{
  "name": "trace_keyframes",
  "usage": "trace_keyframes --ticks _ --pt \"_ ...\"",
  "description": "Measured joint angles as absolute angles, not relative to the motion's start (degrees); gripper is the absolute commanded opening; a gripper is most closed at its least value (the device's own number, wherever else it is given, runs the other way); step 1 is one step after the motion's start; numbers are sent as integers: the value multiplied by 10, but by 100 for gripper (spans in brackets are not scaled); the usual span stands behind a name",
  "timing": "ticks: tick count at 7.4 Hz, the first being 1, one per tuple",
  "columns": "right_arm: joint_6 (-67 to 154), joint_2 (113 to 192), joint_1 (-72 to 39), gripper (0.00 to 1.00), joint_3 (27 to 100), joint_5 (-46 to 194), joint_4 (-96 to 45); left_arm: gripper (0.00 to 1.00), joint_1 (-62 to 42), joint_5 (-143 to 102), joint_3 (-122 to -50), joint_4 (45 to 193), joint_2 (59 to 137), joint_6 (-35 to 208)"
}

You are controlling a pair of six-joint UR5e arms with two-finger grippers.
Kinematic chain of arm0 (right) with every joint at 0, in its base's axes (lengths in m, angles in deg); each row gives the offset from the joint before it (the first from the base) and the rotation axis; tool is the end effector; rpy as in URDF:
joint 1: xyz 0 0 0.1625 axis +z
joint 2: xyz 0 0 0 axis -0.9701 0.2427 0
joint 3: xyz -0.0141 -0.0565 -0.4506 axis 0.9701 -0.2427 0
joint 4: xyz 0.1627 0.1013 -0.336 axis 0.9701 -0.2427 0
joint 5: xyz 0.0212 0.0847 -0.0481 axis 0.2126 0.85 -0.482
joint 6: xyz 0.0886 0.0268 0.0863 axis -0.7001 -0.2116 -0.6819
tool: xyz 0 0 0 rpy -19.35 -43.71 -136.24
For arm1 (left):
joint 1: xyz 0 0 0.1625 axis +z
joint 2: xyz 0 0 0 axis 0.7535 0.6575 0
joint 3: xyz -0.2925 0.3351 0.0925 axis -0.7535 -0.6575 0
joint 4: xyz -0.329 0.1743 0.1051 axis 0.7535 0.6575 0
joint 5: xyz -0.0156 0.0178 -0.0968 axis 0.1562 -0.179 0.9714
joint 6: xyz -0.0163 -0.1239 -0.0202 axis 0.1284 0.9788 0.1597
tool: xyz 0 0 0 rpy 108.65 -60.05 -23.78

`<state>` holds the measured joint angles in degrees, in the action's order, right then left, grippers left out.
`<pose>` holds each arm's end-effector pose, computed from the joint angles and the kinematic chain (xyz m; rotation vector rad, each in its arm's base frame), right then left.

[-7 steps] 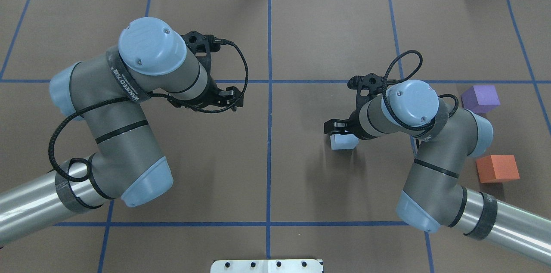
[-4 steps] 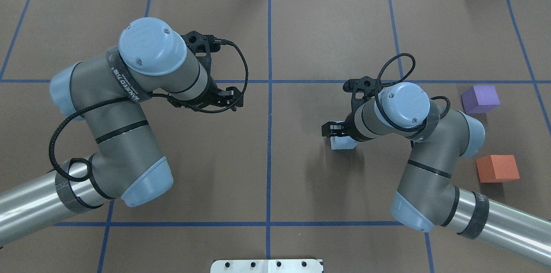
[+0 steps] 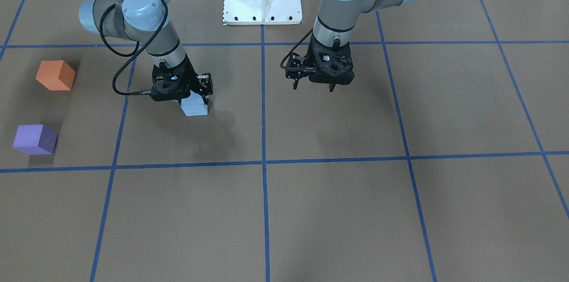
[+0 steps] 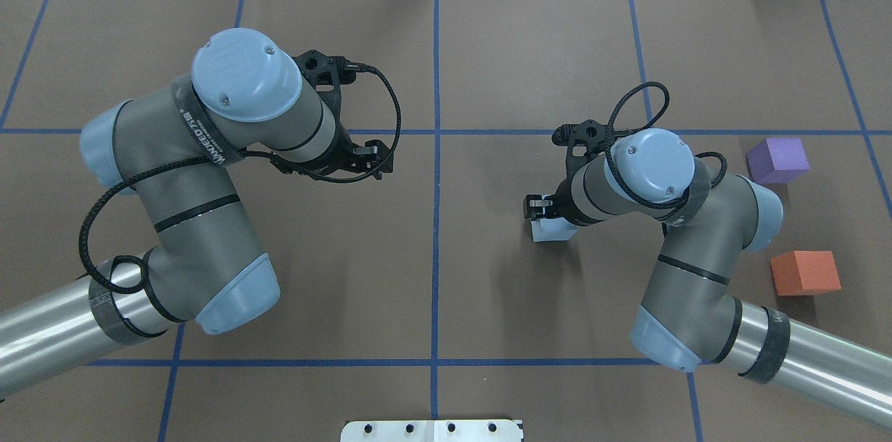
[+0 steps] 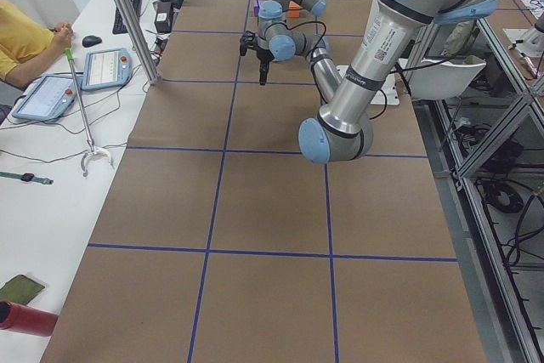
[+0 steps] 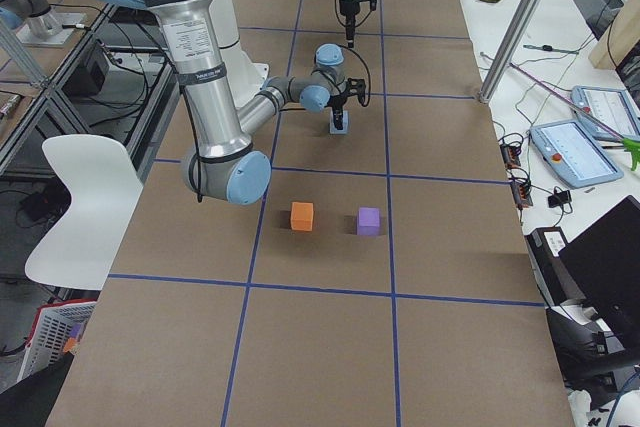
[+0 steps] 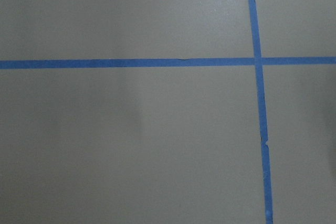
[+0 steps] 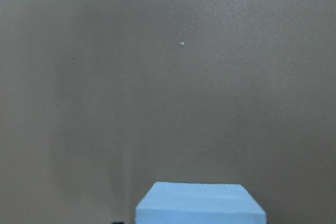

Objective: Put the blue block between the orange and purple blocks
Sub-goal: 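Grasp the light blue cube with the right gripper, then carry the light blue cube with the right gripper toward the purple and orange cubes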

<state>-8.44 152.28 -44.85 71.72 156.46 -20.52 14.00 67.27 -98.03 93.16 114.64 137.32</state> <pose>-0.4832 -0.4081 0.3993 0.1583 -0.8900 0.0435 0.4899 -0.4528 0.2536 0.1455 0.9015 -0.0243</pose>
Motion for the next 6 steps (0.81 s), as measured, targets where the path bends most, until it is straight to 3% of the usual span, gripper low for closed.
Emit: trace_keyframes --ticks 3,6 --pt "16 1660 -328 0 801 1672 -201 100 141 673 -984 931 1146 1388" --pt "136 1786 -189 0 808 1757 -195 100 143 673 -988 931 1147 1403"
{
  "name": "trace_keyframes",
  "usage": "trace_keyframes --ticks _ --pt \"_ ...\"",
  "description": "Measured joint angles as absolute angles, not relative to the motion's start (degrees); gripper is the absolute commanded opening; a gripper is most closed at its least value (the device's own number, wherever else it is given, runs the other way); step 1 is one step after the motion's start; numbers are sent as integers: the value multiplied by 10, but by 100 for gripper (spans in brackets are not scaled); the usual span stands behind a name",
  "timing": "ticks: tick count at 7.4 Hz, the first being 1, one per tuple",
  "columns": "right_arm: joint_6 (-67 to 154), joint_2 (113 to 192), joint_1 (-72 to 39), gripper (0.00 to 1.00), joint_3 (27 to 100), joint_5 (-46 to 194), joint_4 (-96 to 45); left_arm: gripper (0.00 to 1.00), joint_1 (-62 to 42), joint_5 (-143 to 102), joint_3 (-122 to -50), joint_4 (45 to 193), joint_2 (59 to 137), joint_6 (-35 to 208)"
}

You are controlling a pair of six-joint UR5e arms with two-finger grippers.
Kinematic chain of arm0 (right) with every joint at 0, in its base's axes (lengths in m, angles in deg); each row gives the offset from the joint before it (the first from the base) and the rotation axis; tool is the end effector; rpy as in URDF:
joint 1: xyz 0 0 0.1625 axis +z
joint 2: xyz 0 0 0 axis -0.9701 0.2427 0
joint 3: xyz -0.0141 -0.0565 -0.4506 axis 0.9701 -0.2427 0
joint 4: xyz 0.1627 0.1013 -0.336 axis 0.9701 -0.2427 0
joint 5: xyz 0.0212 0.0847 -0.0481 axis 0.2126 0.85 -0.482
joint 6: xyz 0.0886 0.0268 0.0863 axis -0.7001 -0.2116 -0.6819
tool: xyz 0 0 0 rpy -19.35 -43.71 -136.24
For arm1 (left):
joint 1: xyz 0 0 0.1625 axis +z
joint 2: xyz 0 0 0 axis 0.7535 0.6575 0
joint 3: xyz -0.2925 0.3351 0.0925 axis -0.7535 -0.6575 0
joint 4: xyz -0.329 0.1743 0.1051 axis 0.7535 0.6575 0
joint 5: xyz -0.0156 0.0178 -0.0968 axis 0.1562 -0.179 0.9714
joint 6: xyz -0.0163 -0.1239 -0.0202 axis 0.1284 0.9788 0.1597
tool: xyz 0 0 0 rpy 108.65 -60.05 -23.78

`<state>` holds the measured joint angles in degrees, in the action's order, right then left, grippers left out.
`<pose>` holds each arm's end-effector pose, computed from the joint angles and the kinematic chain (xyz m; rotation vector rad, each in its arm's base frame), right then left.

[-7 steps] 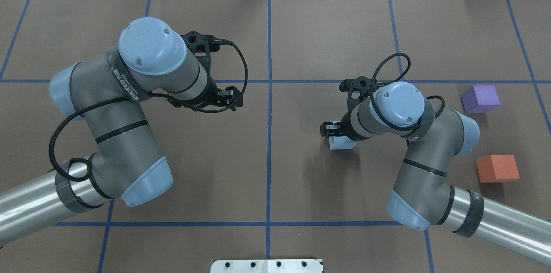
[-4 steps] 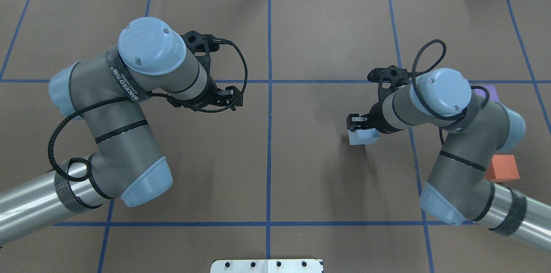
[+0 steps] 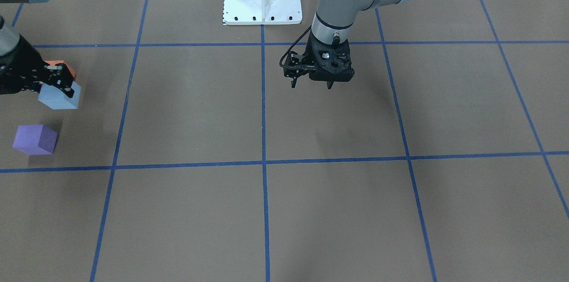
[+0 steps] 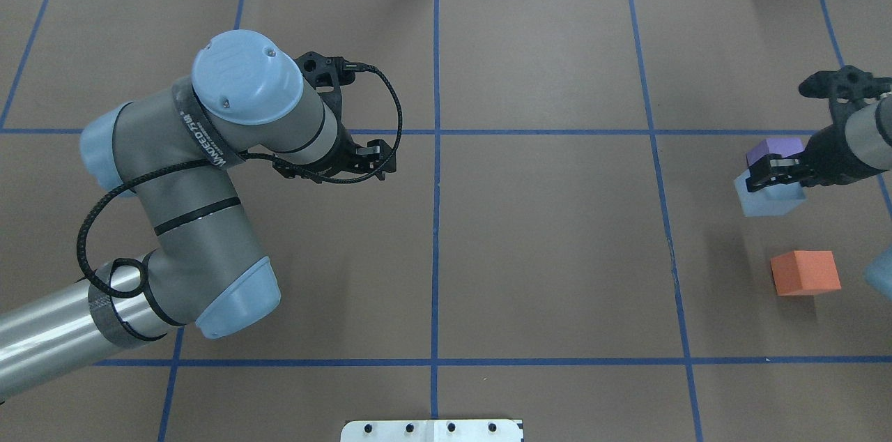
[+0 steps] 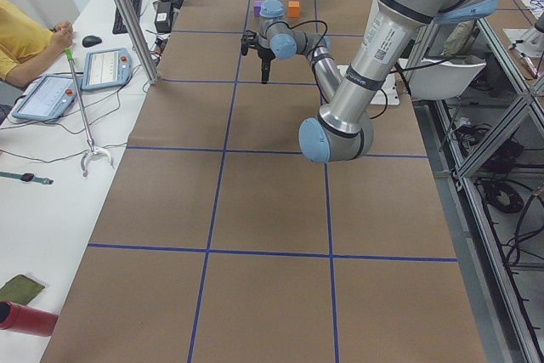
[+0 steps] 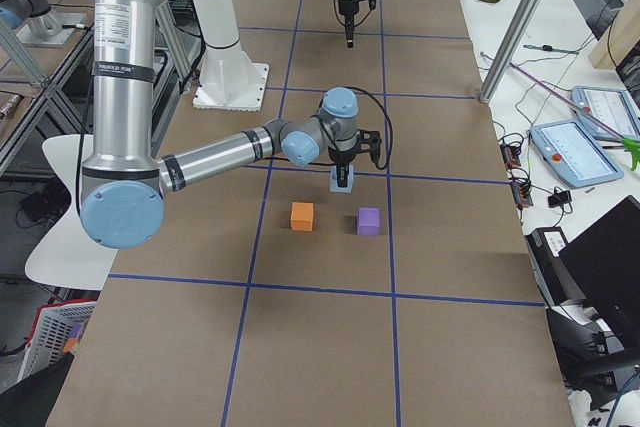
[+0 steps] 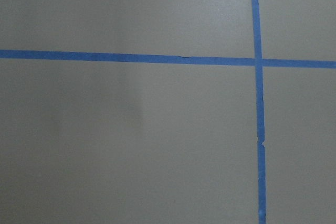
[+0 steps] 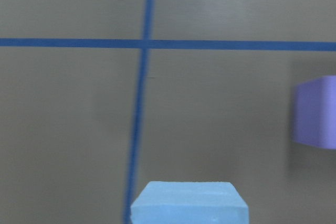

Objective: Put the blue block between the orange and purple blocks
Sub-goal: 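Carry the light blue cube with the right gripper toward the purple and orange cubes, then lower the light blue cube into the gap between purple and orange cubes, release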

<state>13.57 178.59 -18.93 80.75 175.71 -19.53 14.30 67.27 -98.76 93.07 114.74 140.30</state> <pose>-0.1909 -0.4071 0.5549 0.0632 -0.8153 0.0491 0.4895 -0.4483 0.2478 0.1262 0.9164 -0.0651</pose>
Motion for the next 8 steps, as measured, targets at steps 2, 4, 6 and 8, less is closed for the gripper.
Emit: trace_keyframes --ticks 2,4,6,8 --pt "145 1813 -172 0 794 1763 -195 100 142 672 -994 929 1147 1403" --pt "143 1810 -171 0 766 1764 -185 100 142 672 -996 928 1147 1404" --pt "140 1801 -172 0 728 1766 -149 100 143 672 -996 928 1147 1404" --pt "126 1796 -174 0 711 1773 -133 100 143 672 -996 928 1146 1405"
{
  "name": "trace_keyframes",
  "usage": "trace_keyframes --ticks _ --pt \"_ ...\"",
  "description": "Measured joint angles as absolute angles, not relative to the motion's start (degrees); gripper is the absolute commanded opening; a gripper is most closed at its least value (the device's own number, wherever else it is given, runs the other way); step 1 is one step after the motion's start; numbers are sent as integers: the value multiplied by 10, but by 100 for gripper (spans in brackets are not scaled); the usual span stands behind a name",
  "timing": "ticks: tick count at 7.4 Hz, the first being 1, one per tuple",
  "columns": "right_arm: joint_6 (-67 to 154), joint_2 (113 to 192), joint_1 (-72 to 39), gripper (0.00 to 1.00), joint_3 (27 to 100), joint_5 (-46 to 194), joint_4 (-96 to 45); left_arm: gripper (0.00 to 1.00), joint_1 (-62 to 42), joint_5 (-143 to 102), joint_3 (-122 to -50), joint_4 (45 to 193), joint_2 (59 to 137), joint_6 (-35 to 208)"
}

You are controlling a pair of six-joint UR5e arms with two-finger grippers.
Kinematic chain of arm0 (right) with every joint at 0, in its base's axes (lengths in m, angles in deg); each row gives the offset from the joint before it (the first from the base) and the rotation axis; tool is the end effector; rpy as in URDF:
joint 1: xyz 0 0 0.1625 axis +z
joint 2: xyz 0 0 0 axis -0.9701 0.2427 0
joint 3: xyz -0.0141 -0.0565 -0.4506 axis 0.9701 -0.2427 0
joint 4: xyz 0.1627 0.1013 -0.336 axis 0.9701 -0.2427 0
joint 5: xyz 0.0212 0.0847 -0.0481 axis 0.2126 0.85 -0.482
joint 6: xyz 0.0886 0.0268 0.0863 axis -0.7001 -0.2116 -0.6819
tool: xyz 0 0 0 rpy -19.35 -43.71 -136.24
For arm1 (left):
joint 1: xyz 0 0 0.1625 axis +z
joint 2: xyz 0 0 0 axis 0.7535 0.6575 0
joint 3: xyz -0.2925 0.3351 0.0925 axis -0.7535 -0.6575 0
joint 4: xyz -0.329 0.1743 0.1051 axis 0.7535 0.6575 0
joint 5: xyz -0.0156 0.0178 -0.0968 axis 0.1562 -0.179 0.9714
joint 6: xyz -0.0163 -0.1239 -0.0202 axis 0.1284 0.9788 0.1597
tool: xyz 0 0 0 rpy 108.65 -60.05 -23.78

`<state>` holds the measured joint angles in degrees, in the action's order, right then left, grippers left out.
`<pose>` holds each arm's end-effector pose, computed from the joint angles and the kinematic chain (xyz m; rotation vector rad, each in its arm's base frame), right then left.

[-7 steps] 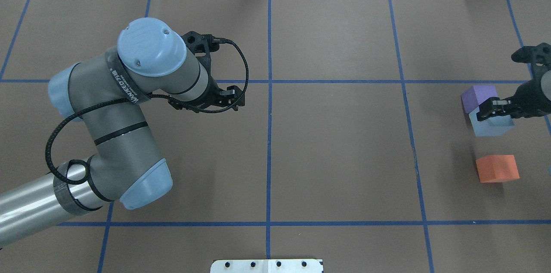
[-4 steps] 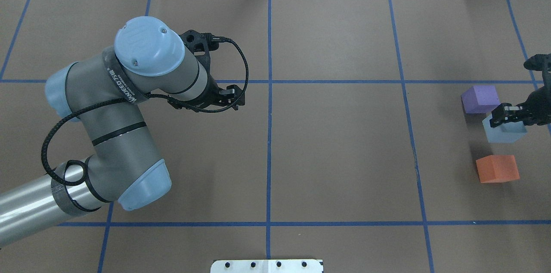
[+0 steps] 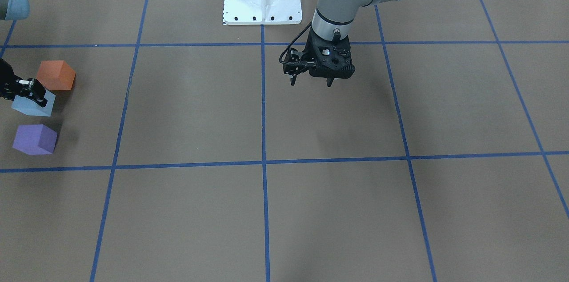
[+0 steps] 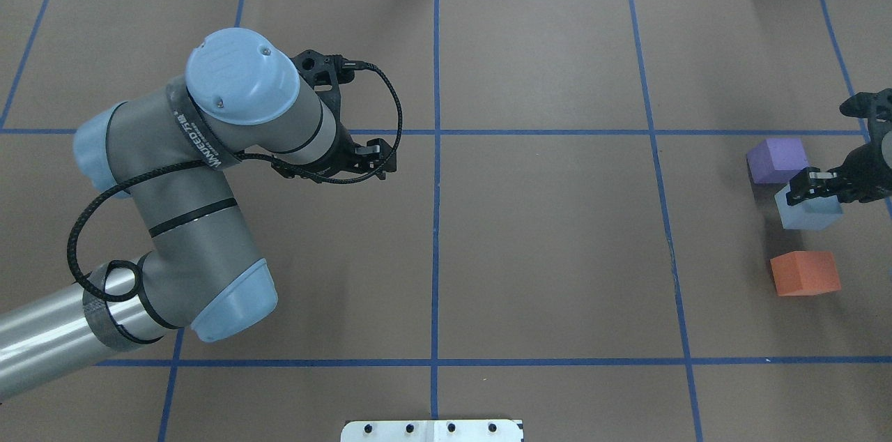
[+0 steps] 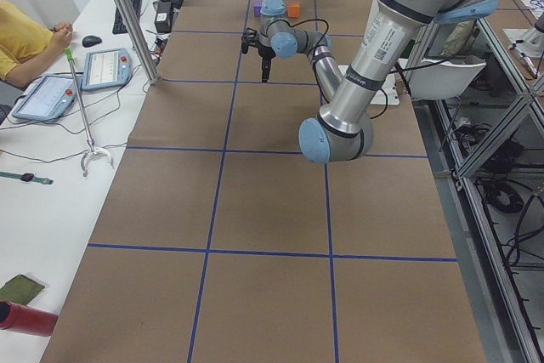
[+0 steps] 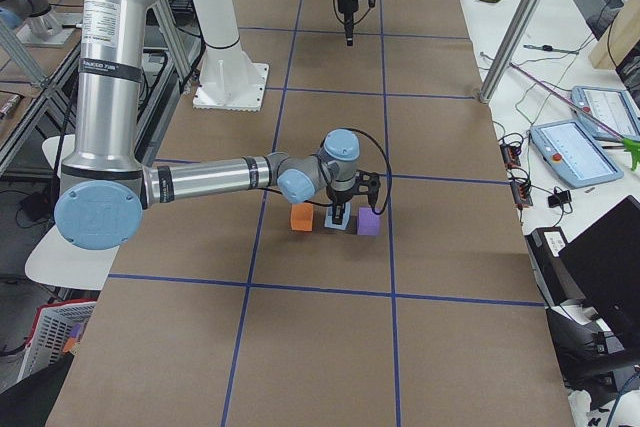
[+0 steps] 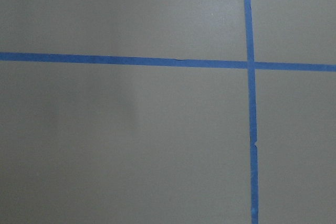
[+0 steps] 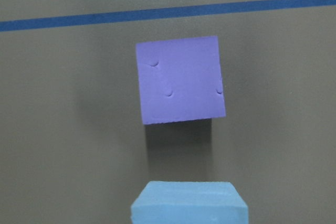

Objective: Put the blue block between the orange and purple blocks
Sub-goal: 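Lower the light blue cube into the gap between purple and orange cubes, release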

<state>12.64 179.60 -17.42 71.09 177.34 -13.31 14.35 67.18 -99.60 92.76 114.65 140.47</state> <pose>-0.1820 -0.4095 0.6297 -0.0123 -0.7914 0.1064 0.4863 -0.4457 0.2440 0.1297 0.9226 -0.0662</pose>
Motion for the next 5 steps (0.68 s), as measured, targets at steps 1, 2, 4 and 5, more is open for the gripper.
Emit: trace_keyframes --ticks 1,2,4,5 --pt "117 1795 -176 0 708 1781 -130 100 144 672 -996 928 1146 1405" --pt "113 1794 -180 0 701 1784 -123 100 144 672 -996 928 1146 1405" --pt "105 1780 -187 0 673 1787 -97 100 145 672 -996 928 1146 1405" --pt "101 1774 -190 0 666 1787 -92 100 145 672 -996 928 1146 1406"
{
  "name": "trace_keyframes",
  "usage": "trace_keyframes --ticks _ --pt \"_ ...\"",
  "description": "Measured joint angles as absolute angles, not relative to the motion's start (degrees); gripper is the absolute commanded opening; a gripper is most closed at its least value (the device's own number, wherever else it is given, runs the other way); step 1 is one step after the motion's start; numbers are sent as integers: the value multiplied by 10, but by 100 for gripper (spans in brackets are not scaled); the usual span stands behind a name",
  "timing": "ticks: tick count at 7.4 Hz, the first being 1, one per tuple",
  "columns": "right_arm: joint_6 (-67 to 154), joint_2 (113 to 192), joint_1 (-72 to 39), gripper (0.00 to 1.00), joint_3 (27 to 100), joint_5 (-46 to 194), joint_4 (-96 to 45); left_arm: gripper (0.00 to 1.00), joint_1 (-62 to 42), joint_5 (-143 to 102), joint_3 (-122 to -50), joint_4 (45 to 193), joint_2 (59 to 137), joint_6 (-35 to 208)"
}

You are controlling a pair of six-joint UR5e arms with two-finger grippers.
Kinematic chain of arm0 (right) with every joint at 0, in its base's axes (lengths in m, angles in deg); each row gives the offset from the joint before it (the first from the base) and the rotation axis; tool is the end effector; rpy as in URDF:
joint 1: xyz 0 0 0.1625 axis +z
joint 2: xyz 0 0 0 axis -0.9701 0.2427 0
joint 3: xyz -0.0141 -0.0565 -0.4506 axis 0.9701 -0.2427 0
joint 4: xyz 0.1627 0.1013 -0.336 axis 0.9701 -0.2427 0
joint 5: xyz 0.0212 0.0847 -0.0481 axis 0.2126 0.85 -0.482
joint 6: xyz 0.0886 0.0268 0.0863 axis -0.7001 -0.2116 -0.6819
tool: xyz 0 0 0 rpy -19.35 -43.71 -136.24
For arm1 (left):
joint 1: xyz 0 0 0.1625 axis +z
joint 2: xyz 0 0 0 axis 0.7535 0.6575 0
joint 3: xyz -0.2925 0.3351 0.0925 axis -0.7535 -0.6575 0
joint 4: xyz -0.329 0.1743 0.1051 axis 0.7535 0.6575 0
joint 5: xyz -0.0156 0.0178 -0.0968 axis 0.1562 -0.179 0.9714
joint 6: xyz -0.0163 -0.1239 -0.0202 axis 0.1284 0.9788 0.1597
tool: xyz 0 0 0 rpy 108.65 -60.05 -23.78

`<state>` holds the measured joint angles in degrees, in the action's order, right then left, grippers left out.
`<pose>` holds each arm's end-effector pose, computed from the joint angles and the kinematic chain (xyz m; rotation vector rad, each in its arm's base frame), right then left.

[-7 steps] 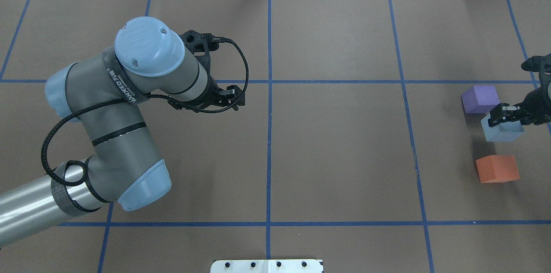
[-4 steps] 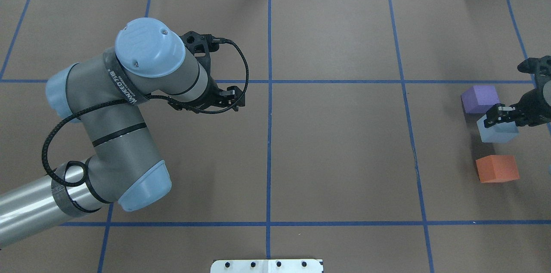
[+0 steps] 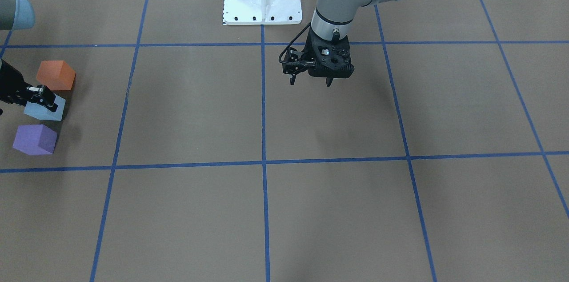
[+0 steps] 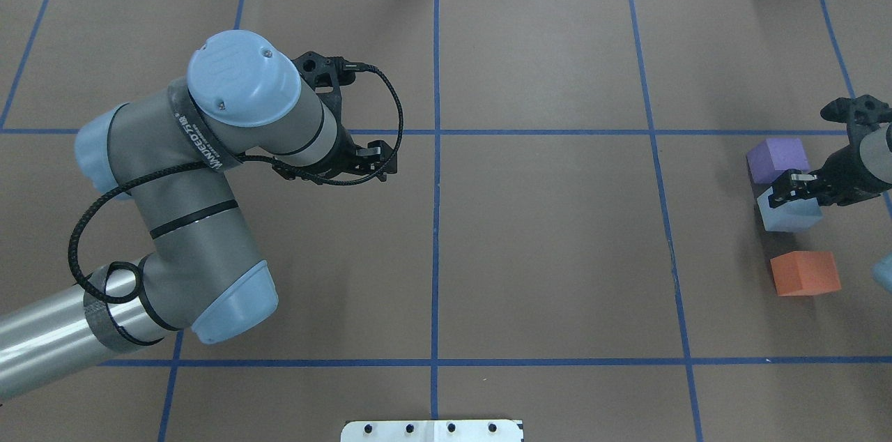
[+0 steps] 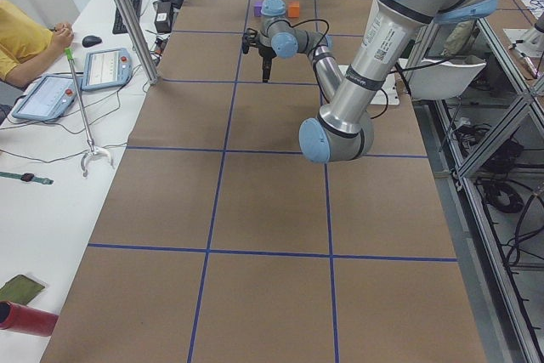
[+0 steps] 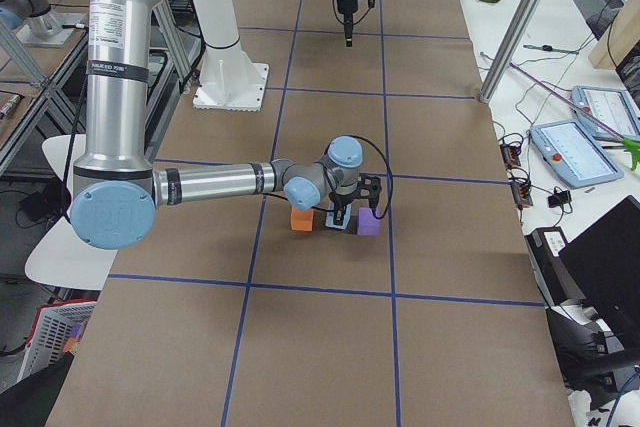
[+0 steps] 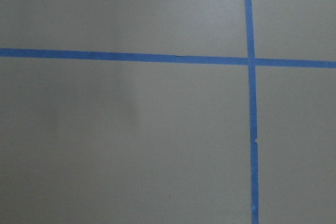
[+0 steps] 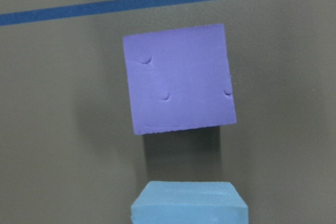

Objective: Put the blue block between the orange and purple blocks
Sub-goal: 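Lower the light blue cube into the gap between purple and orange cubes, release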

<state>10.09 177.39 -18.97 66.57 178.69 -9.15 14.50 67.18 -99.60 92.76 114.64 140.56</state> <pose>-0.2050 -0.4185 0.6401 -0.0324 -0.8257 0.1049 0.4875 -0.4444 0.2442 0.1277 0.9227 -0.0653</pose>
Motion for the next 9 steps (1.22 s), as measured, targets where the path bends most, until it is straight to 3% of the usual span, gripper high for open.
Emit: trace_keyframes --ticks 1,2,3,9 --pt "99 1772 -192 3 663 1787 -89 100 145 672 -996 928 1146 1406" --pt "98 1771 -194 25 661 1786 -89 100 145 672 -996 928 1147 1406" --pt "98 1771 -197 31 660 1786 -89 100 145 672 -996 928 1147 1406" --pt "97 1778 -198 30 661 1783 -78 100 147 671 -996 927 1147 1409"
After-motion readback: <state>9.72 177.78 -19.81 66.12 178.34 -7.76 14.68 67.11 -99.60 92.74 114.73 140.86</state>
